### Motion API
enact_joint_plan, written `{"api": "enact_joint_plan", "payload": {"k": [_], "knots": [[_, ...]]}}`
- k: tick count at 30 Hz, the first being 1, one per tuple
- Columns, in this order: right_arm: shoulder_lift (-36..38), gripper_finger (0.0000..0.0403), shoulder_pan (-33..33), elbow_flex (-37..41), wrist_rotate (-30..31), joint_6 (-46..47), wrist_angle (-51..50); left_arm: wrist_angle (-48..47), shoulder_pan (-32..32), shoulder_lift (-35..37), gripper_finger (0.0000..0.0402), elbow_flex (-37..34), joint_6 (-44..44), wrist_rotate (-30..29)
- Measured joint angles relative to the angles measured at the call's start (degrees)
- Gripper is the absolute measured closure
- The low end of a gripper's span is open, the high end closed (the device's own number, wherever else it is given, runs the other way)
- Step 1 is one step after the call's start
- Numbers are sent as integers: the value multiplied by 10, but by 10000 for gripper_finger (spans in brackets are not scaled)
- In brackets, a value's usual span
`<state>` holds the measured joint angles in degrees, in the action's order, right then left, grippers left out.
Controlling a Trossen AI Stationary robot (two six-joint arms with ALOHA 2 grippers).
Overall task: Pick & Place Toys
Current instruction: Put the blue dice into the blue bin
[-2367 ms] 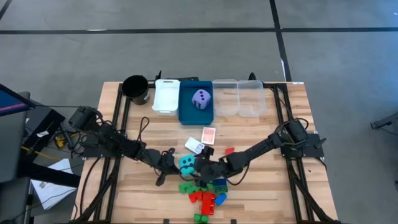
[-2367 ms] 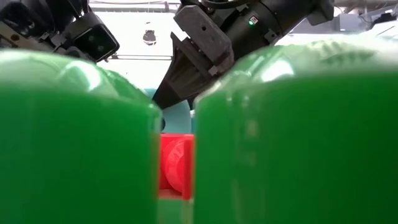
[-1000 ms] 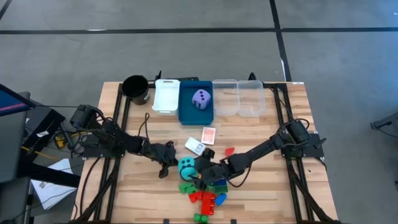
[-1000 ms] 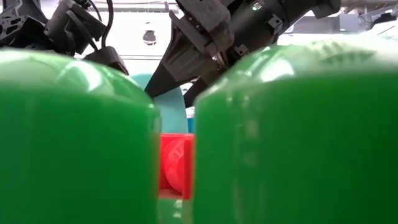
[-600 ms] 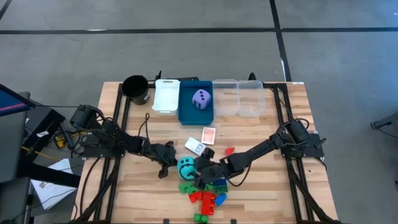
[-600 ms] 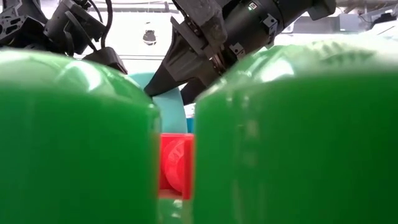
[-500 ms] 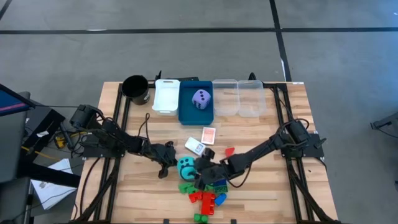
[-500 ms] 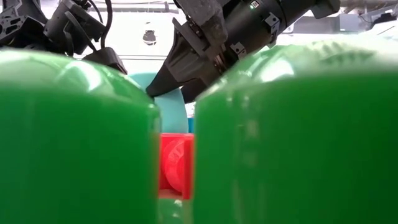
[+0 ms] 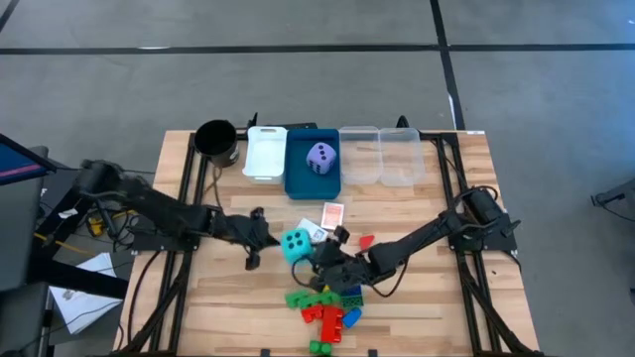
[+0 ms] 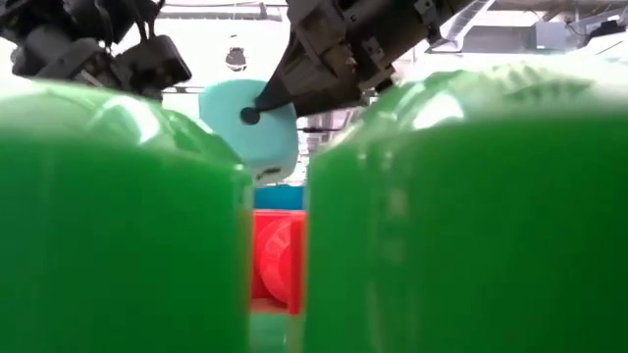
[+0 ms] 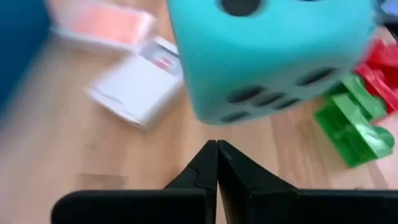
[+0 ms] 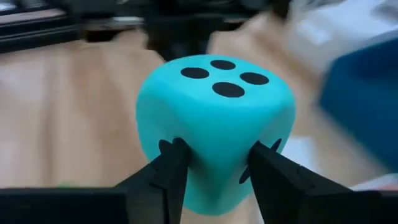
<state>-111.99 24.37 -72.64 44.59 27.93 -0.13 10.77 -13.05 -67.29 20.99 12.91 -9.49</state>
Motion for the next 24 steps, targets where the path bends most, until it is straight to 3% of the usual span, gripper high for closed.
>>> {"api": "enact_joint_plan", "payload": {"k": [7, 14, 17, 21, 24], "knots": [[45, 262, -49, 0, 79, -71, 3, -66, 42, 213, 401, -1, -81, -89], [79, 263, -156, 0, 73, -157, 10, -124, 89, 329, 402, -1, -94, -92], [78, 263, -205, 0, 8, -192, 26, -157, 91, 343, 401, -1, -80, -91], [75, 257, -261, 0, -166, -203, 59, -196, 84, 343, 401, -2, -32, -87], [66, 232, -284, 0, -219, -195, 66, -214, 76, 335, 402, -2, 2, -87]]}}
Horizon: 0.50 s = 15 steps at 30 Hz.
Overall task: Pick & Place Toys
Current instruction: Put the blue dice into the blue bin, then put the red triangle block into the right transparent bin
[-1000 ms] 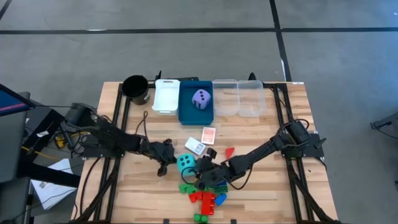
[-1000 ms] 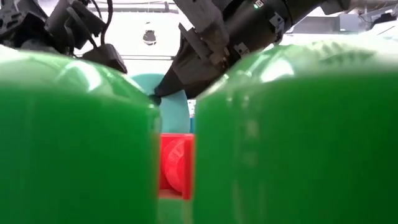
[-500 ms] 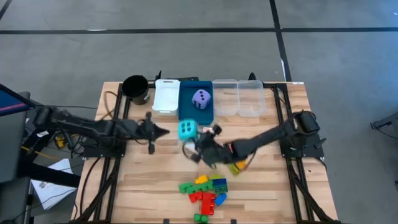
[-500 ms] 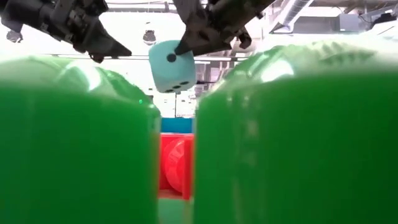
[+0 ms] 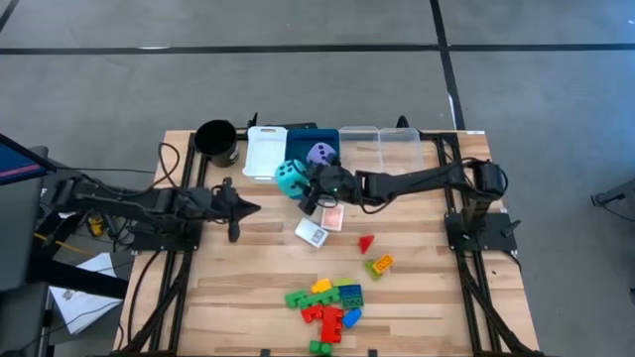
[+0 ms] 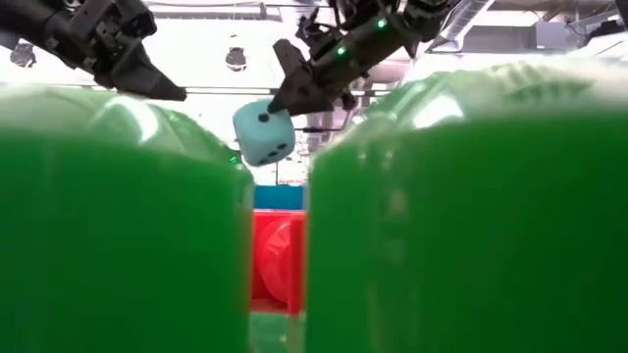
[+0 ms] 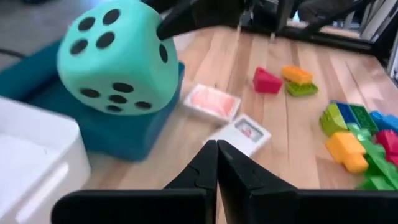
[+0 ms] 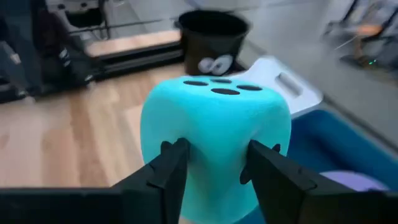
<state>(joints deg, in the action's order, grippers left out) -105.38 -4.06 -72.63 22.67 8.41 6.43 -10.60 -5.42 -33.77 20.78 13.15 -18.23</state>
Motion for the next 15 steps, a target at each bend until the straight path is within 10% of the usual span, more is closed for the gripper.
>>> {"api": "enact_joint_plan", "payload": {"k": [15], "knots": [[19, 104, 19, -2, 17, 36, -54, 22, -55, -48, 401, 0, 76, 12]]}}
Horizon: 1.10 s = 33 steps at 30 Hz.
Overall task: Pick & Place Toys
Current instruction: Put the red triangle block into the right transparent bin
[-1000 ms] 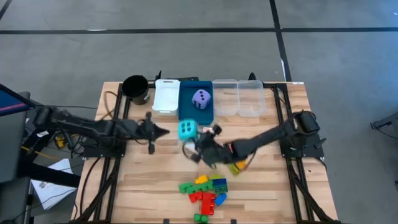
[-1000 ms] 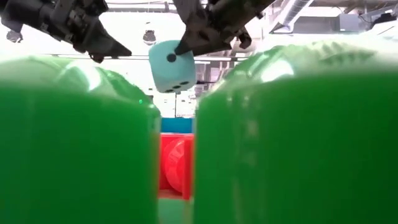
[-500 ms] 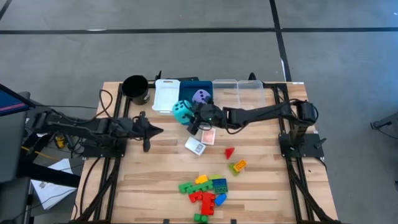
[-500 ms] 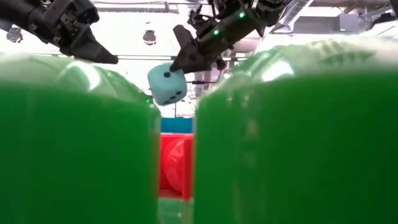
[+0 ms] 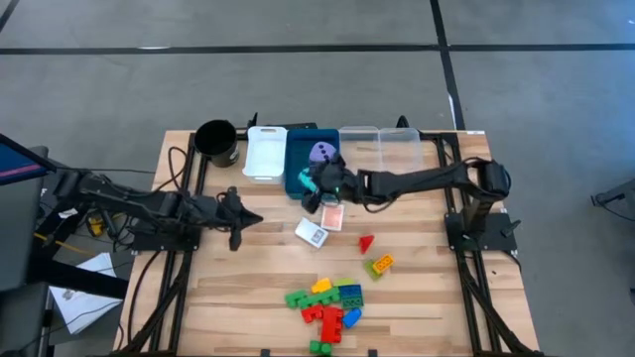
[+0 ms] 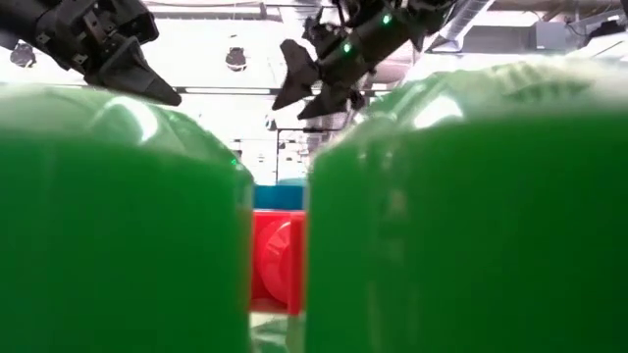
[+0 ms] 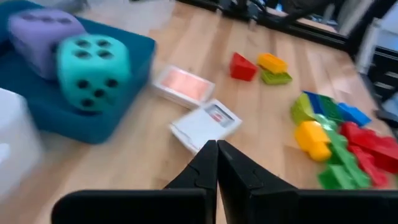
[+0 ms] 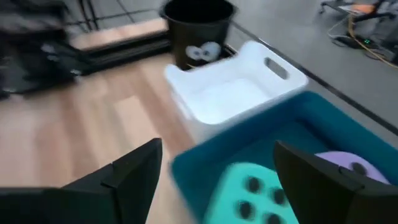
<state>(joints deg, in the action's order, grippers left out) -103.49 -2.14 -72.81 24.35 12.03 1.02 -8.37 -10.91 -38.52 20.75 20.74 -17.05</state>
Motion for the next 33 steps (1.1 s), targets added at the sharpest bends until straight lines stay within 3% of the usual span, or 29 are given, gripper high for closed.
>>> {"api": "enact_joint_plan", "payload": {"k": [6, 10, 15, 19, 28, 33], "knots": [[9, 104, 137, 1, 82, 31, -72, 107, -43, -56, 402, -20, 17, 45], [9, 104, 213, 1, 162, 100, -122, 187, -54, -109, 401, -32, -40, 49], [9, 104, 272, 1, 251, 219, -174, 260, -47, -182, 401, -33, -122, 48], [9, 104, 287, 1, 287, 316, -226, 337, -43, -234, 391, -33, -183, 45], [9, 104, 285, 1, 281, 383, -288, 446, -43, -316, 292, -33, -217, 65], [9, 107, 288, 1, 266, 562, -376, 494, -43, -339, 221, -33, -172, 58]]}}
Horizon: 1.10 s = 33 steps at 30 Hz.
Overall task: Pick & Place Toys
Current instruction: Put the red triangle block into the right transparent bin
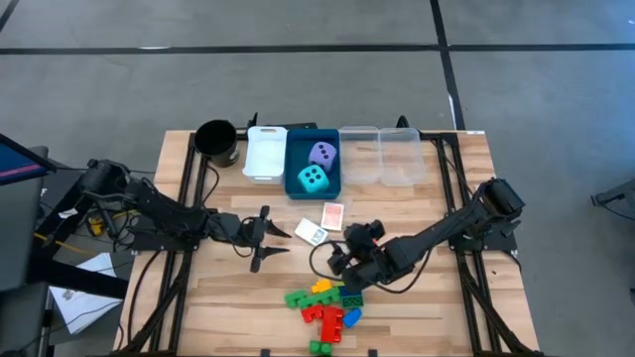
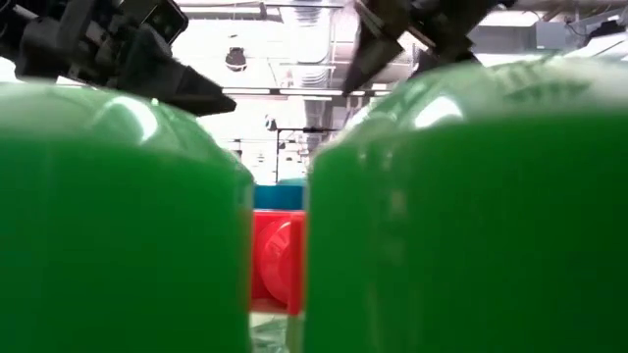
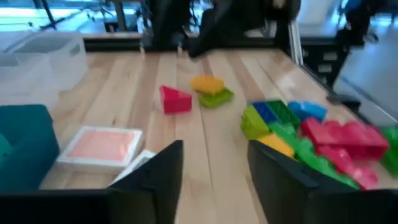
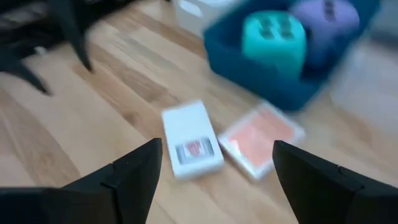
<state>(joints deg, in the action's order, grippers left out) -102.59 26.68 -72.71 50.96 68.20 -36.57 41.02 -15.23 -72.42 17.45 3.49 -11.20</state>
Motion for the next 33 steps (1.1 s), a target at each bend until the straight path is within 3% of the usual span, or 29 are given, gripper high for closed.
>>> {"api": "enact_joint_plan", "payload": {"k": [5, 10, 17, 25, 33], "knots": [[0, 114, -1, 0, -86, 210, -158, 46, 14, 6, 170, 0, -2, -6], [0, 117, 2, 0, -111, 283, -222, 50, 47, 40, 143, 2, -2, -7], [0, 117, -6, 0, -173, 156, -238, 42, 91, 96, 135, 2, -1, -6], [0, 109, -53, 0, -282, -18, -229, -3, 95, 105, 135, 2, 35, 61], [0, 17, -115, 0, -343, -113, -213, -62, 79, 104, 135, 2, 64, 71]]}}
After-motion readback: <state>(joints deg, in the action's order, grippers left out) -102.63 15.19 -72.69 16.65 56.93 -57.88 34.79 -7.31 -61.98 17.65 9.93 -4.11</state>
